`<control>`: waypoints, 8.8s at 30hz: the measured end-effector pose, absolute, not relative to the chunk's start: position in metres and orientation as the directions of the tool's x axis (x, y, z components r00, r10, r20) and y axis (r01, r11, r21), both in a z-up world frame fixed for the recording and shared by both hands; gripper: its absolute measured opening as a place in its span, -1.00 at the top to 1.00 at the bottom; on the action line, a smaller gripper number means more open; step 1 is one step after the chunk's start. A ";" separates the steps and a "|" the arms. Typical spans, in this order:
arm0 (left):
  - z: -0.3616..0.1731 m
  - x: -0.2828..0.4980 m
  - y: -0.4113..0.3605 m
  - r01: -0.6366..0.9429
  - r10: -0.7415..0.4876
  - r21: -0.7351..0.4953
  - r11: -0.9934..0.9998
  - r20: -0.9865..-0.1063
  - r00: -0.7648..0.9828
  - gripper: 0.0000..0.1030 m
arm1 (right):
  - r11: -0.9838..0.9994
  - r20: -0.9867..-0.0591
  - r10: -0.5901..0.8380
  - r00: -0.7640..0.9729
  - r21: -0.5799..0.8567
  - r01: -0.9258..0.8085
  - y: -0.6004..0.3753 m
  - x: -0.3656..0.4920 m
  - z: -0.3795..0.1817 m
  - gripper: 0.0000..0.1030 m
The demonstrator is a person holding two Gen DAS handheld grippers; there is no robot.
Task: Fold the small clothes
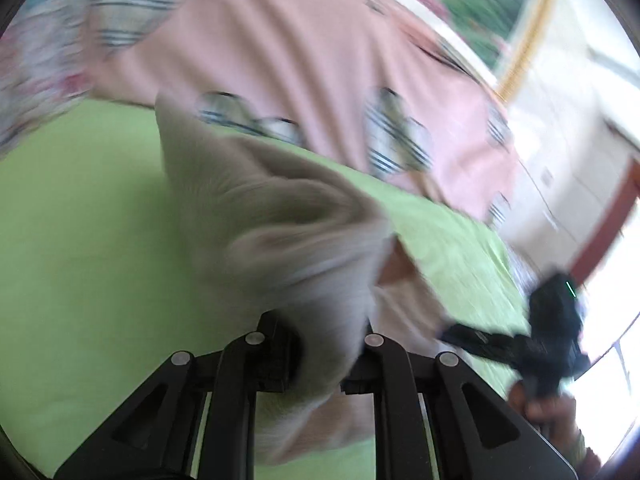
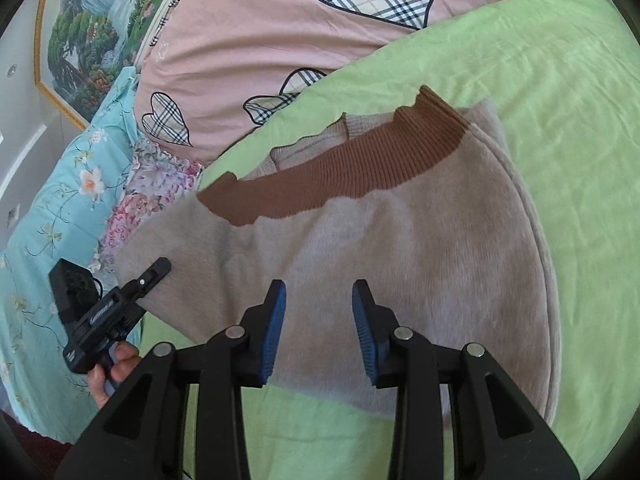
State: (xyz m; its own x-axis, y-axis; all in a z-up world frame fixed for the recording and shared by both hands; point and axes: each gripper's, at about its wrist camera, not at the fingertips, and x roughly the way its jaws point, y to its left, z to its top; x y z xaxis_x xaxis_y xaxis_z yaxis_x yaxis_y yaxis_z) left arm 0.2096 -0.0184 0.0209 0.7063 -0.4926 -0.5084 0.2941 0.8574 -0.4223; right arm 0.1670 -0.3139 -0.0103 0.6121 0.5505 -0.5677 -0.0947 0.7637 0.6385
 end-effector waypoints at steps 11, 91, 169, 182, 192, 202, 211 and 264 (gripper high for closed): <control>-0.030 0.225 -0.086 0.386 -0.553 -0.396 0.833 -0.605 0.572 0.72 | 0.543 -0.459 0.767 0.448 0.837 -0.071 -0.315 0.252 -0.051 -0.06; -0.030 0.298 -0.073 0.321 -0.701 -0.626 0.711 -0.597 0.390 0.09 | 0.743 -0.604 0.599 0.526 0.664 -0.085 -0.365 0.222 -0.042 0.39; -0.041 0.034 0.080 0.200 -0.383 -0.329 0.923 -0.738 0.556 0.09 | 0.843 -0.677 0.506 0.535 0.520 -0.139 -0.219 0.082 -0.030 0.20; -0.044 0.047 0.069 0.076 -0.250 -0.271 0.960 -0.694 0.675 0.59 | 0.837 -0.681 0.521 0.514 0.525 -0.152 -0.205 0.089 -0.035 0.73; -0.051 0.051 0.067 0.006 -0.227 -0.282 0.959 -0.757 0.613 0.78 | 0.910 -0.666 0.410 0.623 0.344 -0.231 -0.212 0.074 0.017 0.88; -0.061 0.053 0.066 0.003 -0.233 -0.281 0.960 -0.791 0.565 0.80 | 0.940 -0.763 0.332 0.555 0.314 -0.131 -0.228 0.081 -0.043 0.89; -0.060 0.047 0.072 0.069 -0.295 -0.305 0.950 -0.802 0.520 0.80 | 0.949 -0.786 0.298 0.542 0.303 -0.082 -0.225 0.080 -0.048 0.68; -0.037 0.039 0.046 0.184 -0.255 -0.181 0.966 -0.785 0.564 0.10 | 0.941 -0.770 0.329 0.547 0.315 -0.122 -0.195 0.054 -0.024 0.50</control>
